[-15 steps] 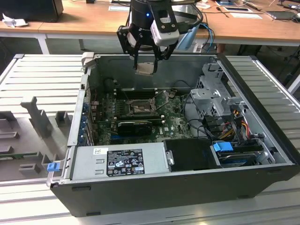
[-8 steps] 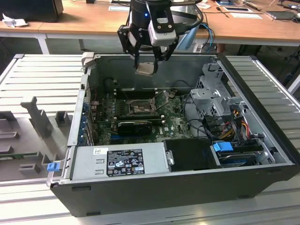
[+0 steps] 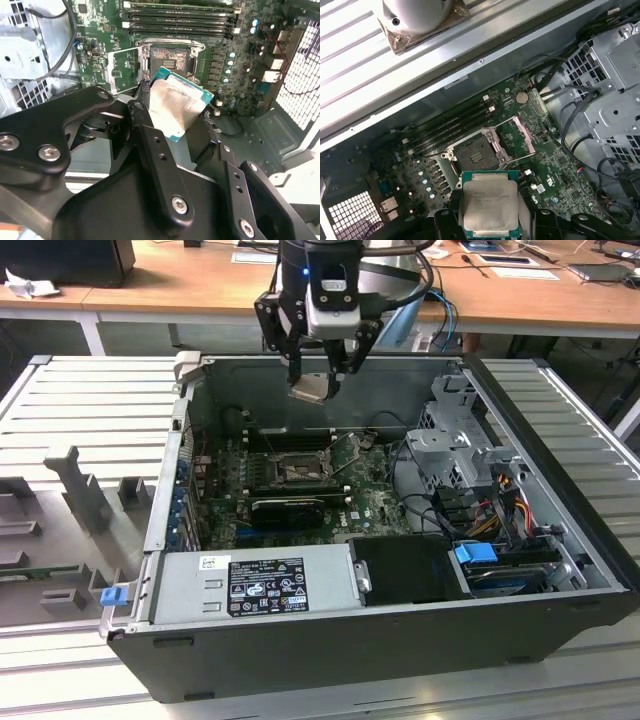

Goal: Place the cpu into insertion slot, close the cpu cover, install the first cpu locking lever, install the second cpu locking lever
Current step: 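Place the cpu into insertion slot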

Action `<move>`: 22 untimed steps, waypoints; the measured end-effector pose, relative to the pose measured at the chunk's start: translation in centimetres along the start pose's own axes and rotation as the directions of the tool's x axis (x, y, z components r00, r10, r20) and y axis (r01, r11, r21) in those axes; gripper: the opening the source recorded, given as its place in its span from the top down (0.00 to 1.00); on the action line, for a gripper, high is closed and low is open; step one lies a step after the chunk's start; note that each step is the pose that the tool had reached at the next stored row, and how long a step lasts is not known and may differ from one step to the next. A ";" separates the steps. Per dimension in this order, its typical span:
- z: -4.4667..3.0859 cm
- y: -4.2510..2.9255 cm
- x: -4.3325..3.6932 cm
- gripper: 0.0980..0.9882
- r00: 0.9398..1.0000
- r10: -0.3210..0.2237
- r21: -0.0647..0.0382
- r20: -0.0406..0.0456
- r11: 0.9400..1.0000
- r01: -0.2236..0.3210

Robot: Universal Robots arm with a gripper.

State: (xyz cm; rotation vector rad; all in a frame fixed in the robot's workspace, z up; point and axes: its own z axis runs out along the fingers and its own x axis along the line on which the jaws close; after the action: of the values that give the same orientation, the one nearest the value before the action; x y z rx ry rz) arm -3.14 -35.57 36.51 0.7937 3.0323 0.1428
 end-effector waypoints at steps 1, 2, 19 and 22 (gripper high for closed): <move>0.01 0.00 0.00 0.52 1.000 0.015 0.000 0.001 1.000 -0.015; 0.02 0.00 0.00 0.52 0.999 0.034 -0.001 0.003 0.999 -0.034; 0.15 -0.01 0.00 0.52 0.923 0.384 -0.014 0.033 0.923 -0.384; 0.19 -0.01 0.00 0.52 0.904 0.427 -0.017 0.036 0.904 -0.427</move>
State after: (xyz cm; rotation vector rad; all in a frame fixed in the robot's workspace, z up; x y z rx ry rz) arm -3.14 -35.57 36.32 1.4313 2.7664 0.1372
